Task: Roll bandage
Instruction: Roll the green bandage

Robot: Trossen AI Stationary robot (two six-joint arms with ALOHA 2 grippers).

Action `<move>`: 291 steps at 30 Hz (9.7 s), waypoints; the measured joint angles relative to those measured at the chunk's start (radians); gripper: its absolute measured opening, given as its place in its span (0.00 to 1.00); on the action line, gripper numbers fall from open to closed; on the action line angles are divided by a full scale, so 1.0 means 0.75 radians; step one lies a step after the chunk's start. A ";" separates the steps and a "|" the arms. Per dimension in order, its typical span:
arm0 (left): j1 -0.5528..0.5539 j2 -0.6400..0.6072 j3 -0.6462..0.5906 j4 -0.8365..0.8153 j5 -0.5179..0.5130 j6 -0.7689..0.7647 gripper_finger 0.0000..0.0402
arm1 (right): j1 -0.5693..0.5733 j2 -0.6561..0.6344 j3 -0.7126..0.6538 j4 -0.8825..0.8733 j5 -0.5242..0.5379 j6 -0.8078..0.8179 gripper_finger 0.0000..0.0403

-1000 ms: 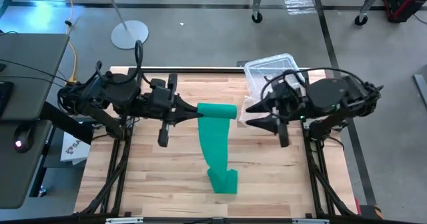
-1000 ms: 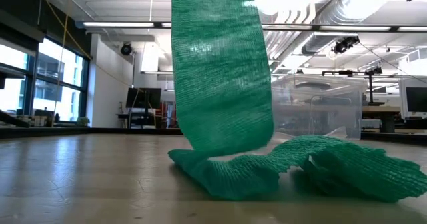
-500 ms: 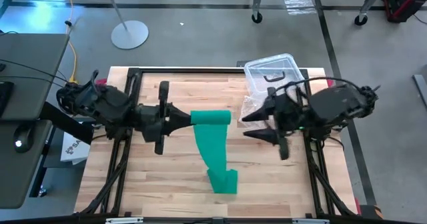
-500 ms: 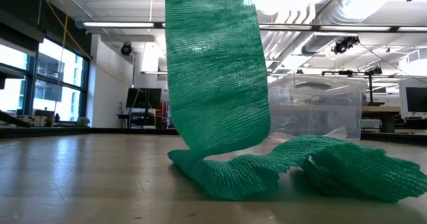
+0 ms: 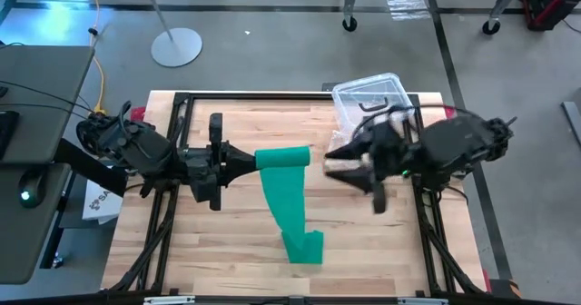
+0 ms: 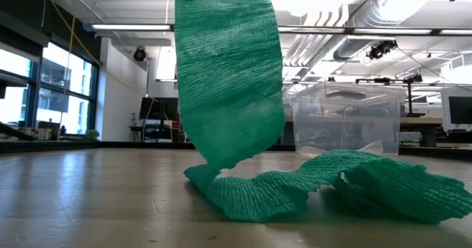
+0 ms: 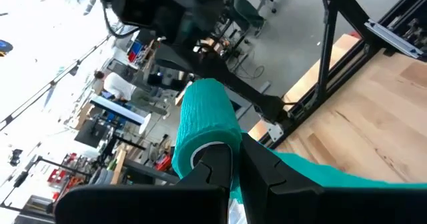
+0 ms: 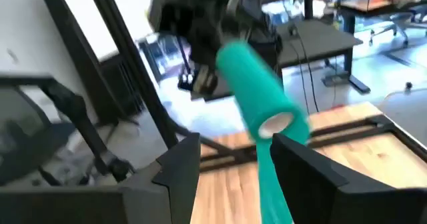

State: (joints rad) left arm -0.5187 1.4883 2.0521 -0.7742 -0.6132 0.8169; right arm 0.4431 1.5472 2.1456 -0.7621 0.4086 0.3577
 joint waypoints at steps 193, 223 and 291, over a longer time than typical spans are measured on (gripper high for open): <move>-0.066 0.172 0.051 0.637 -0.150 -0.428 0.34 | -0.037 -0.051 0.000 0.169 -0.229 -0.812 0.00; 0.107 0.173 0.053 0.547 0.110 -0.987 0.13 | -0.049 -0.027 0.002 0.121 -0.226 -0.751 0.00; -0.114 0.139 -0.014 0.010 -0.770 0.884 0.01 | -0.089 -0.375 -1.249 1.485 -0.391 0.489 0.49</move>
State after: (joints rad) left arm -0.6040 1.5922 2.0417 -0.7670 -1.1906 1.4797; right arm 0.3760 1.2659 1.2089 0.3514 0.1150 0.7244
